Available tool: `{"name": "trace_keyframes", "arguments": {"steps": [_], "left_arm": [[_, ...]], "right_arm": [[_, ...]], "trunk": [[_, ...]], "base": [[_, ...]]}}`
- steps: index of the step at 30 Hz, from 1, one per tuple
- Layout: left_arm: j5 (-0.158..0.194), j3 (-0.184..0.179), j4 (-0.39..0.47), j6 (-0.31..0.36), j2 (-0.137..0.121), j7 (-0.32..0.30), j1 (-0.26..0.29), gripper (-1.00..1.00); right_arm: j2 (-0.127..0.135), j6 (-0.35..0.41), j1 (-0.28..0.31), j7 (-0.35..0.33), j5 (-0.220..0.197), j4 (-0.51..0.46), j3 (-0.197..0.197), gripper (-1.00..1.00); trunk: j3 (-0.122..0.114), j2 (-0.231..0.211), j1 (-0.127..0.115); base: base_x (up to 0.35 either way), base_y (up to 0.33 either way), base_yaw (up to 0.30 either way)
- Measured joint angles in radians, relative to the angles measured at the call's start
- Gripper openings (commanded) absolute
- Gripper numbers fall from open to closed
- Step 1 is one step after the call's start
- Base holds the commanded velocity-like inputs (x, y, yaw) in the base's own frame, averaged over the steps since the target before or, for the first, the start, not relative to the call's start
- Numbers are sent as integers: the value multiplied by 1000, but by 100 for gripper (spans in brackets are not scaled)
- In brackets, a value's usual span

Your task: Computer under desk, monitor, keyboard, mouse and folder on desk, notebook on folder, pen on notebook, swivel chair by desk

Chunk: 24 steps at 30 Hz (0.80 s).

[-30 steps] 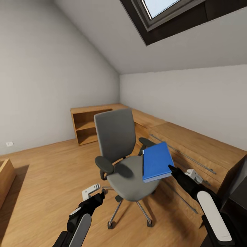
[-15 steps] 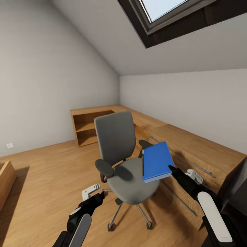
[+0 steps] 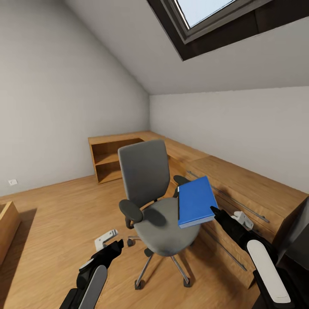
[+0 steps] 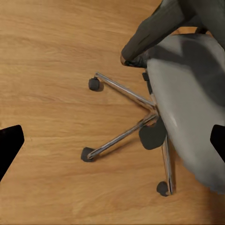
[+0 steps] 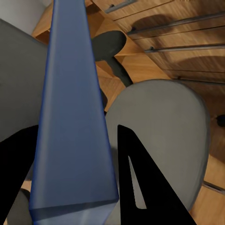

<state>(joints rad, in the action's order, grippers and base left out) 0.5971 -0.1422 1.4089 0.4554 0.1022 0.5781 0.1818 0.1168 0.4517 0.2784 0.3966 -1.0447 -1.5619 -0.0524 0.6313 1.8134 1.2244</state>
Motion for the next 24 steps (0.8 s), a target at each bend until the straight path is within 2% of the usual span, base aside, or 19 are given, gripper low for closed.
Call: {"name": "trace_keyframes", "arguments": {"steps": [3, 4, 6, 7, 8, 10, 11, 12, 14, 15, 16, 18, 20, 24], "left_arm": [[0, 40, 1, 1, 0, -4, 0, 100], [0, 77, -8, 2, -4, -6, 0, 100], [1, 96, -40, -1, -14, -7, 0, 100], [-2, 123, -180, -6, -66, -10, 0, 100], [0, 126, -227, -8, -77, -10, 0, 100], [-3, 127, -263, -17, -89, -10, -5, 100], [-39, 111, -377, -211, -99, -22, -43, 100], [-45, 105, -446, -245, -99, -24, -67, 100], [-92, 79, -518, -346, -100, -32, -76, 100], [-138, 62, -630, -458, -100, -48, -81, 100], [-148, 59, -664, -479, -100, -60, -82, 100], [-155, 58, -678, -489, -100, -74, -82, 100], [-161, 57, -692, -497, -101, -109, -83, 100], [-161, 57, -695, -498, -104, -128, -83, 100]], "right_arm": [[0, 0, 0, 0, 0, 0, 0, -100], [1, 0, 0, 0, 0, 2, -1, -100], [1, 0, 0, 0, 0, 2, -1, -100], [1, 0, 0, 0, 0, 4, -2, -100], [1, 1, 0, 0, 0, 4, -2, -100], [2, 1, 0, 0, 0, 4, -2, -100], [1, 1, 0, 0, 0, 5, -1, -100], [1, 1, 0, 0, 0, 5, -1, -100], [1, 1, 0, 0, 0, 5, -1, -100], [1, 1, 0, 1, 0, 4, -1, -100], [1, 1, 0, 1, 0, 4, -1, -100], [1, 1, 0, 2, 0, 4, -1, -100], [1, 1, 0, 1, 1, 5, -1, -100], [1, 1, 0, 1, 1, 6, -1, -100]], "trunk": [[0, 0, 0], [0, 0, 0], [0, 0, 0], [0, 0, 0], [0, 0, 0], [0, 0, 0], [0, 0, 0], [0, 0, 0], [0, 0, 0], [0, 0, 0], [0, 0, 0], [0, 0, 0], [0, 0, 0], [0, 0, 0]], "base": [[0, 0, 0], [0, 0, 0], [0, 0, 0], [0, 0, 0], [0, 0, 0], [0, 0, 0], [0, 0, 0], [0, 0, 0], [0, 0, 0], [0, 0, 0], [0, 0, 0], [-2, 30, 0], [-60, 260, 0], [-75, 299, 0]]}}
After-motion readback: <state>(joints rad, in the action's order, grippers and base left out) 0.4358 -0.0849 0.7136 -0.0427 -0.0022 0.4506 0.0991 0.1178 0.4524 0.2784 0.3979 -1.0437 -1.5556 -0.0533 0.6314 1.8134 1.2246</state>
